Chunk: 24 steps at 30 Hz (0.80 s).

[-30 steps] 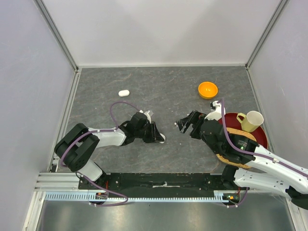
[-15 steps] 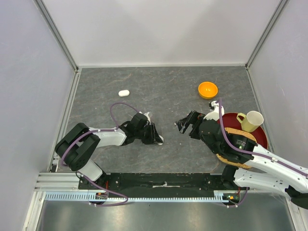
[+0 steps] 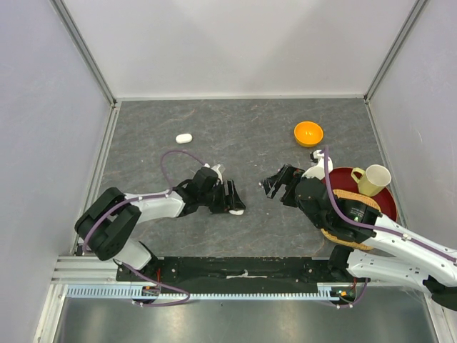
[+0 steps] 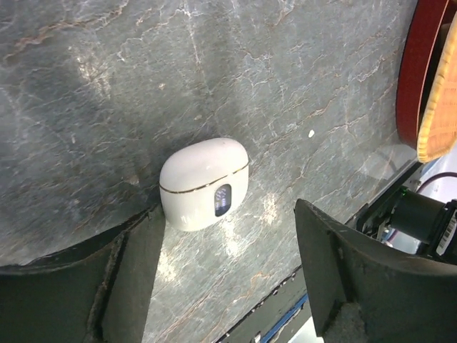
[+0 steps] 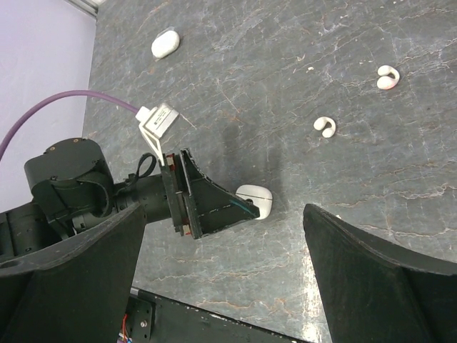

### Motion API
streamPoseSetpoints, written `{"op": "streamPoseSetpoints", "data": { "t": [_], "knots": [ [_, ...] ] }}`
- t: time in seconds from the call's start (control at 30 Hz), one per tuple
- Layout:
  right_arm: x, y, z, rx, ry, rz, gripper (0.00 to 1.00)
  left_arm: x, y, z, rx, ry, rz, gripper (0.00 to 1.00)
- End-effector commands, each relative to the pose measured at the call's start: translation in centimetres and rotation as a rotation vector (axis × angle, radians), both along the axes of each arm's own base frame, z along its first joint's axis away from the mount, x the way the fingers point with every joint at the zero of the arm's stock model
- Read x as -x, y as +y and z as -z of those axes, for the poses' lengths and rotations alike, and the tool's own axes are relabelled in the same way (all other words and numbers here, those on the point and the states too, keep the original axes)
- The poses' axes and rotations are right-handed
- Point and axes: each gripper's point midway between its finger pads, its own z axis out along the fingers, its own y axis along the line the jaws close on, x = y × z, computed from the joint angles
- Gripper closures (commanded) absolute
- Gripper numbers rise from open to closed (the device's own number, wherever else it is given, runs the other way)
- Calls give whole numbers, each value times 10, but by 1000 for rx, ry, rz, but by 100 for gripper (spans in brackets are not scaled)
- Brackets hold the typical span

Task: Insert the wireless bluetooth earbuds into the charging case
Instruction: Place the charging case at the center of the board, then pick up the charging case at the center of the board.

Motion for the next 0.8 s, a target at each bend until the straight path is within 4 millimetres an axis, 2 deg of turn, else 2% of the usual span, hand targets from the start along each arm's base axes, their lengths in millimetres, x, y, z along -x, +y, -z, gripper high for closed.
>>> {"op": "streamPoseSetpoints", "data": {
  "t": [0.0, 0.03, 0.1, 0.2, 0.23, 0.3, 0.37, 0.4, 0.43, 0.5, 0.53, 0.57, 0.6, 0.63, 0.67, 0.77],
  "knots": [
    [-3, -6, 1, 10, -11, 24, 2, -1, 23, 3, -114, -55, -12, 19],
    [-3, -6, 1, 9, -13, 27, 2, -4, 23, -6, -106, -89, -8, 15],
    [-3, -7, 2, 12, -12, 28, 2, -2, 35, -4, -164, -105, -3, 13],
    [-4, -7, 2, 12, -11, 30, 2, -5, 50, -11, -228, -148, -25, 12],
    [-4, -7, 2, 16, -13, 28, 2, -10, 52, -25, -227, -190, -34, 12],
    [-4, -7, 0, 15, -16, 23, 2, -16, 67, -32, -290, -231, -80, 11],
    [-3, -9, -2, 11, -22, 23, 2, -33, 76, -62, -320, -336, -119, 10],
    [-3, -10, -2, 10, -24, 22, 2, -35, 84, -68, -353, -350, -127, 10],
    [-3, -10, -3, 8, -27, 24, 2, -47, 88, -87, -372, -408, -152, 10],
    [-2, -12, -4, 2, -31, 23, 2, -63, 101, -102, -395, -434, -174, 9],
    [-1, -12, -4, 2, -29, 22, 2, -72, 101, -118, -387, -471, -151, 9],
    [-1, -13, -4, 1, -30, 24, 2, -85, 113, -122, -399, -471, -180, 9],
    [-1, -14, -6, -3, -33, 23, 2, -94, 117, -123, -410, -473, -173, 9],
    [0, -14, -5, -3, -32, 22, 2, -105, 118, -136, -416, -517, -131, 9],
    [0, -14, -5, -6, -30, 20, 2, -117, 130, -139, -444, -533, -139, 9],
    [3, -17, -8, -15, -33, 20, 2, -146, 146, -149, -573, -641, -15, 8]
  ]
}}
